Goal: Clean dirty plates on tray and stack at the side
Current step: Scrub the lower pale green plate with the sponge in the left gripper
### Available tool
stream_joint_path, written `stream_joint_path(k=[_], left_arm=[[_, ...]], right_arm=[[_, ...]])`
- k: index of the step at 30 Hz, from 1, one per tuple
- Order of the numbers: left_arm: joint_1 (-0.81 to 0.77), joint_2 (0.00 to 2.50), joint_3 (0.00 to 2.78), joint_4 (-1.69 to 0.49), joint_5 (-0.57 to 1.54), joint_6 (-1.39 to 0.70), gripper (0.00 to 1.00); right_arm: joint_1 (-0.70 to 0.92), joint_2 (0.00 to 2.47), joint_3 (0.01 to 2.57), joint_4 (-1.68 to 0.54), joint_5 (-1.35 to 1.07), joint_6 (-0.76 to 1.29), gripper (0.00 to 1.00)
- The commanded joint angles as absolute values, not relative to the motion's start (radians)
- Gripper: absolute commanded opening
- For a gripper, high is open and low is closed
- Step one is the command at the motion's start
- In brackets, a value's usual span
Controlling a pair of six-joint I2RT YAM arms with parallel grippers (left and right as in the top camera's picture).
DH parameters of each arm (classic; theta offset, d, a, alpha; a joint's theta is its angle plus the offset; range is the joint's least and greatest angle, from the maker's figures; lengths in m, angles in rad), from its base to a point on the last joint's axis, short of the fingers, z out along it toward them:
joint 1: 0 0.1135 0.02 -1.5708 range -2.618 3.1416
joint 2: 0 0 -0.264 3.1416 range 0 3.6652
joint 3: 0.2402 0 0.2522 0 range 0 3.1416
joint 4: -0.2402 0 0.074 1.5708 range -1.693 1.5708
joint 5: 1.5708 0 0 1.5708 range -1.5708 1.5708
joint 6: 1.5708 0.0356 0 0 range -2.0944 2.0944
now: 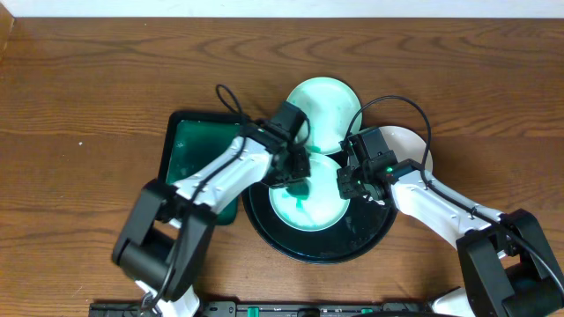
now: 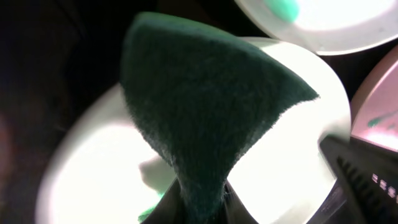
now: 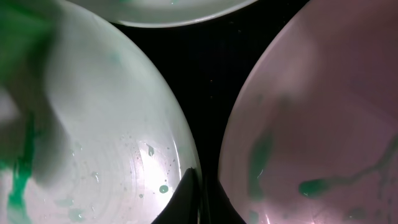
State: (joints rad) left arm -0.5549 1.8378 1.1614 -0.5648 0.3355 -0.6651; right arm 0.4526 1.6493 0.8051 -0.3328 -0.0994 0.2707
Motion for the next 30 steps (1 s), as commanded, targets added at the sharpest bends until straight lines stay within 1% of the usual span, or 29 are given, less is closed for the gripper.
stream_joint_path(k=[1, 4, 6, 8, 10, 17, 22, 26, 28, 30], left_arm=[[-0.586, 1.899, 1.182, -0.520, 0.421, -0.787, 0.07], [-0.598, 1.944, 1.182, -0.487, 0.480, -0.787, 0.07], [-0.595, 1.965, 1.182, -0.501, 0.466, -0.772, 0.07], [-0.575, 1.967, 1.182, -0.571, 0.382, -0.772, 0.07], [-0.540, 1.966, 1.186, -0.714, 0.158, -0.782, 0.07], [-0.488, 1.965, 1.225, -0.841, 0.025, -0.781, 0.07], [-0.496, 1.967, 1.222, -0.786, 0.103, -0.768, 0.07], [-0.537, 1.977, 1.193, -0.609, 0.344, -0.723, 0.07], [-0.586, 2.009, 1.192, -0.506, 0.488, -0.722, 0.07], [-0.610, 2.027, 1.192, -0.483, 0.525, -0.716, 0.08]], right_arm=[[0.440, 1.666, 0.805, -0.344, -0.053, 0.284, 0.01], [0.440, 1.666, 0.805, -0.345, -0.052, 0.283, 0.01], [0.440, 1.666, 0.805, -0.346, -0.052, 0.283, 0.01], [0.440, 1.666, 0.805, -0.348, -0.052, 0.283, 0.01], [0.440, 1.666, 0.805, -0.348, -0.049, 0.283, 0.01], [0.440, 1.666, 0.805, -0.349, -0.049, 0.283, 0.01], [0.440, 1.666, 0.805, -0.349, -0.049, 0.283, 0.01], [0.440, 1.666, 0.805, -0.349, -0.049, 0.283, 0.01], [0.440, 1.666, 0.805, -0.351, -0.049, 0.283, 0.01], [0.440, 1.666, 0.805, -0.352, -0.049, 0.283, 0.01]])
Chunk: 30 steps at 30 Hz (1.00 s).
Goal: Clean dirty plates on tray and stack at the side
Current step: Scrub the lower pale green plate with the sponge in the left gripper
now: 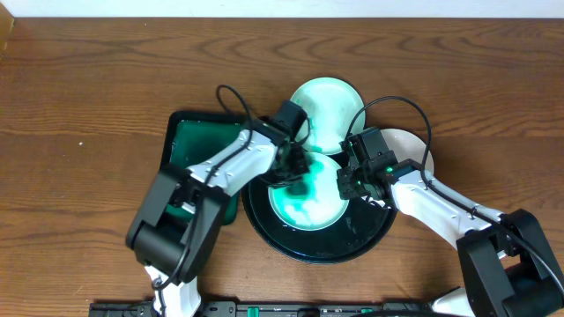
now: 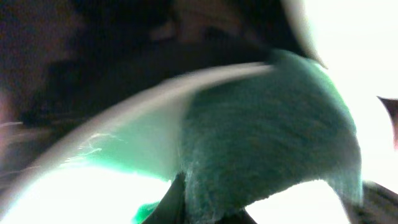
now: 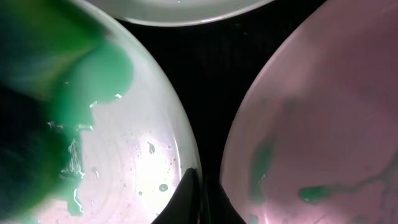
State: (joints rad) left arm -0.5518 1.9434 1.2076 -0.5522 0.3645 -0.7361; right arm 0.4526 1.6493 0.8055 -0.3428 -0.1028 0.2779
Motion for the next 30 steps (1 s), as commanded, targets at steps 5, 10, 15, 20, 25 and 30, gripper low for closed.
stream_joint_path(k=[5, 10, 15, 20, 25, 30], left_arm=[[-0.606, 2.044, 1.192, -0.491, 0.671, -0.715, 0.08], [-0.604, 2.044, 1.192, -0.549, 0.733, -0.680, 0.09], [-0.567, 2.044, 1.193, -0.719, 0.522, -0.681, 0.07], [-0.497, 2.044, 1.205, -0.909, 0.294, -0.682, 0.07], [-0.448, 2.044, 1.234, -0.974, 0.143, -0.673, 0.07], [-0.426, 2.044, 1.279, -0.978, 0.085, -0.651, 0.07]], right_arm=[[0.440, 1.666, 0.805, -0.355, -0.049, 0.283, 0.01], [0.440, 1.666, 0.805, -0.355, -0.049, 0.283, 0.01], [0.440, 1.666, 0.805, -0.356, -0.049, 0.283, 0.01], [0.440, 1.666, 0.805, -0.354, -0.049, 0.283, 0.01], [0.440, 1.666, 0.805, -0.355, -0.049, 0.283, 0.01], [0.440, 1.666, 0.805, -0.355, -0.049, 0.283, 0.01]])
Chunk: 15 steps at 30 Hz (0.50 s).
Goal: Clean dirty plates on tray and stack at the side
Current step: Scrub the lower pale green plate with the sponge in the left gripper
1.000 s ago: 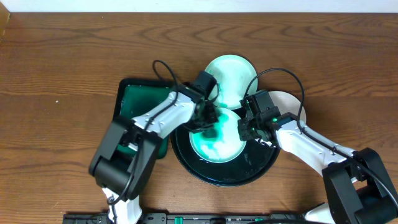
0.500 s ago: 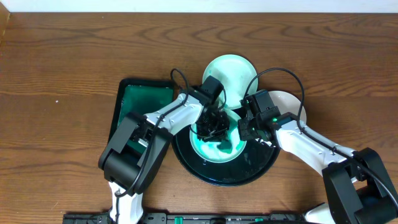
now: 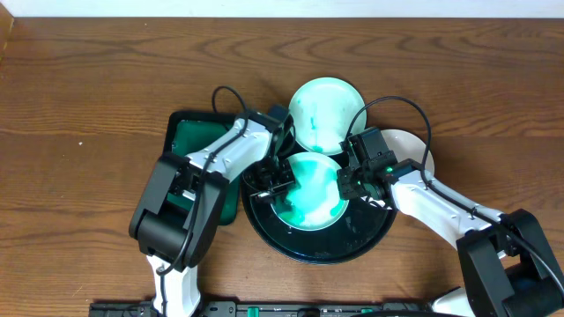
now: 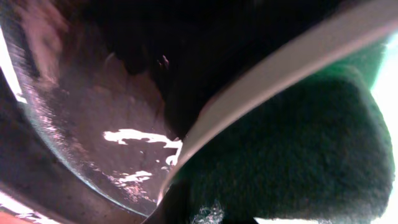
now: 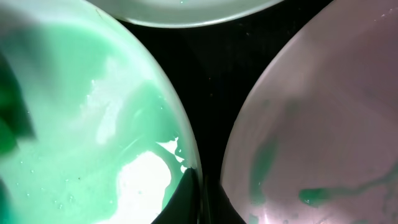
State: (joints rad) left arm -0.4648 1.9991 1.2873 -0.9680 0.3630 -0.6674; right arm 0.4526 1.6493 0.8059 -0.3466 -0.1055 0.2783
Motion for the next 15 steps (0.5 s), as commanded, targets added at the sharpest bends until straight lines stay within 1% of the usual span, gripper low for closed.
stream_joint_path(k=[1, 6, 10, 15], left_arm=[[-0.427, 2.044, 1.283, -0.960, 0.094, -0.648, 0.07], [-0.461, 2.045, 1.280, -0.827, 0.164, -0.616, 0.07], [-0.521, 2.050, 1.275, -0.671, 0.343, -0.598, 0.07], [-0.594, 2.070, 1.275, -0.614, 0.484, -0.595, 0.08]], right_arm=[[0.440, 1.666, 0.805, -0.355, -0.049, 0.283, 0.01], [0.440, 1.666, 0.805, -0.355, -0.049, 0.283, 0.01], [0.440, 1.666, 0.805, -0.355, -0.049, 0.283, 0.01], [0.440, 1.666, 0.805, -0.355, -0.049, 0.283, 0.01]])
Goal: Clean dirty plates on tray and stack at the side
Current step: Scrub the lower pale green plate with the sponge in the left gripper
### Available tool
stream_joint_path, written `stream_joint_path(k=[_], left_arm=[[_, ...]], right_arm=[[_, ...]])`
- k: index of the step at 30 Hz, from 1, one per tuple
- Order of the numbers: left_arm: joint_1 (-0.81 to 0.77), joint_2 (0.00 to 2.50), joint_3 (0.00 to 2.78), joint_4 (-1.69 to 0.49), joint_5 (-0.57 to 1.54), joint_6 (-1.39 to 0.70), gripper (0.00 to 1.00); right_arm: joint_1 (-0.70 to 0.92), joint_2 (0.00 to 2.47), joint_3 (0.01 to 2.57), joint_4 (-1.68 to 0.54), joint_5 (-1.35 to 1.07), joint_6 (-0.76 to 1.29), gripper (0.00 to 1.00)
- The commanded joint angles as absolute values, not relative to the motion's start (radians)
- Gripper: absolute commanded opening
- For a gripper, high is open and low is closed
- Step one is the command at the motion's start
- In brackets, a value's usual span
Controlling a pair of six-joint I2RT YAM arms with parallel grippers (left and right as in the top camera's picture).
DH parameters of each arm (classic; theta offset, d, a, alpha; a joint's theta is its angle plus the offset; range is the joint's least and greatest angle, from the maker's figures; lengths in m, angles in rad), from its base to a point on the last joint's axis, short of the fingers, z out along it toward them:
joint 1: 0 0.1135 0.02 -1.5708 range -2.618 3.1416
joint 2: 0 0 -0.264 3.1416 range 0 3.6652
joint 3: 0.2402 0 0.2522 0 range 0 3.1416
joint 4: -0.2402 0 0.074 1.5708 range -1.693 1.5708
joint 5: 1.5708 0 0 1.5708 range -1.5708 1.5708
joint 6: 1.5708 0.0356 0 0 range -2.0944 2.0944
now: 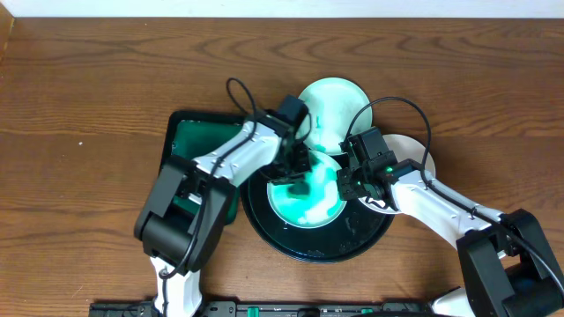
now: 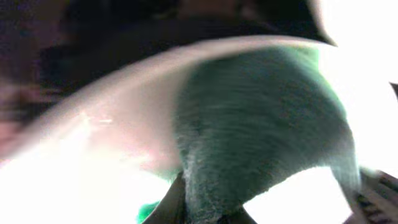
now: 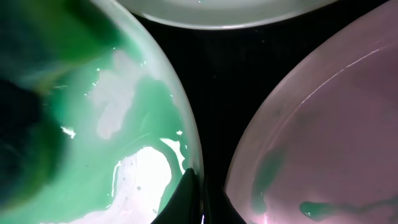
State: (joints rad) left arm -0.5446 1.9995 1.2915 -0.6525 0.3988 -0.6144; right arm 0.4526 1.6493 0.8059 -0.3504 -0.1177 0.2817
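A round black tray point(image 1: 352, 242) holds a white plate point(image 1: 308, 204) smeared with green soap. My left gripper point(image 1: 297, 165) is shut on a dark green sponge point(image 2: 261, 137) pressed on the plate's far side. My right gripper point(image 1: 352, 187) is shut on that plate's right rim, its fingertips point(image 3: 189, 193) pinching the edge. The soapy plate point(image 3: 124, 118) fills the left of the right wrist view. A second plate point(image 1: 333, 113) with green streaks lies at the tray's far edge. A third plate point(image 1: 412, 148), pinkish with green streaks point(image 3: 323, 143), lies to the right.
A black rectangular tray point(image 1: 196, 150) with green liquid in it sits left of the round tray, under my left arm. Bare wooden table point(image 1: 88, 88) surrounds everything. A cable loops above each wrist.
My left gripper and sponge have moved from the plate's left edge to its far side. The green film on the plate now shows a white patch near the front. The right gripper has kept its hold.
At first the sponge sat on the plate's upper left, and the plate was mostly white with thin green streaks. Then the sponge was at the far side with green spreading, then at the left edge with the plate covered. Now it is at the far side again.
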Motion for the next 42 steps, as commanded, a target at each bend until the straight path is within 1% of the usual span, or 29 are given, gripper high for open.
stream_joint_path(k=[1, 4, 7, 9, 16, 22, 28, 33, 35, 42], left_arm=[[-0.606, 2.075, 1.275, -0.615, 0.491, -0.595, 0.08], [-0.628, 2.090, 1.275, -0.619, 0.525, -0.595, 0.08], [-0.625, 2.092, 1.272, -0.642, 0.612, -0.595, 0.08], [-0.625, 2.092, 1.271, -0.659, 0.622, -0.595, 0.08], [-0.638, 2.092, 1.269, -0.823, 0.635, -0.558, 0.08], [-0.603, 2.092, 1.269, -0.956, 0.478, -0.542, 0.07], [-0.494, 2.088, 1.269, -1.051, 0.250, -0.543, 0.07], [-0.409, 2.065, 1.269, -1.032, 0.159, -0.574, 0.07], [-0.381, 2.058, 1.269, -0.950, 0.159, -0.580, 0.07], [-0.419, 2.059, 1.269, -0.737, 0.284, -0.577, 0.07]], right_arm=[[0.440, 1.666, 0.805, -0.355, -0.049, 0.283, 0.01], [0.440, 1.666, 0.805, -0.355, -0.049, 0.283, 0.01], [0.440, 1.666, 0.805, -0.359, -0.049, 0.283, 0.01], [0.440, 1.666, 0.805, -0.360, -0.049, 0.279, 0.01], [0.440, 1.666, 0.805, -0.360, -0.049, 0.276, 0.01], [0.439, 1.666, 0.805, -0.360, -0.049, 0.276, 0.01], [0.439, 1.666, 0.805, -0.360, -0.049, 0.276, 0.01], [0.439, 1.666, 0.805, -0.361, -0.049, 0.276, 0.01], [0.439, 1.666, 0.805, -0.360, -0.049, 0.276, 0.01], [0.439, 1.666, 0.805, -0.360, -0.049, 0.276, 0.01]])
